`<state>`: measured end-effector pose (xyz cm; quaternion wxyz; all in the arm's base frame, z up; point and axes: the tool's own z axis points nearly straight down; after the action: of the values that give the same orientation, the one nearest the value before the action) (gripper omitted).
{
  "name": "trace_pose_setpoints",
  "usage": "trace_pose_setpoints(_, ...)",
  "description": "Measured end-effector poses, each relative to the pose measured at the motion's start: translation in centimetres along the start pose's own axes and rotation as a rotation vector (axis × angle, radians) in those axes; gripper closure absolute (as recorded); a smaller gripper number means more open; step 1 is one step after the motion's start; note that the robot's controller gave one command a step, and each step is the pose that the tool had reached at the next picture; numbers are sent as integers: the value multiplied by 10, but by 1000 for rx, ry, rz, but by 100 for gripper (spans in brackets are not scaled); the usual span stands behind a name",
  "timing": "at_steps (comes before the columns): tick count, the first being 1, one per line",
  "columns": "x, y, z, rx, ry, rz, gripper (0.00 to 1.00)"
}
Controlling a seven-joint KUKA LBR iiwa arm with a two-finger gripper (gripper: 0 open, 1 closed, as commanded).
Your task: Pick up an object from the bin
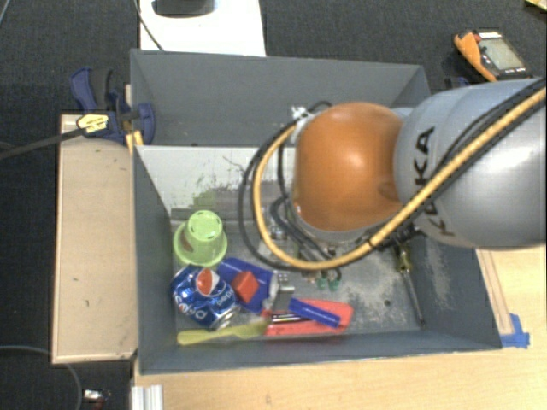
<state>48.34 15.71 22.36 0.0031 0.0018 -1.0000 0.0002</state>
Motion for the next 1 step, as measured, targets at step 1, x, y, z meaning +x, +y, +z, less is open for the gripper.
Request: trace_pose_setpoints(1, -2, -1, -4, -2, -8, 5, 0)
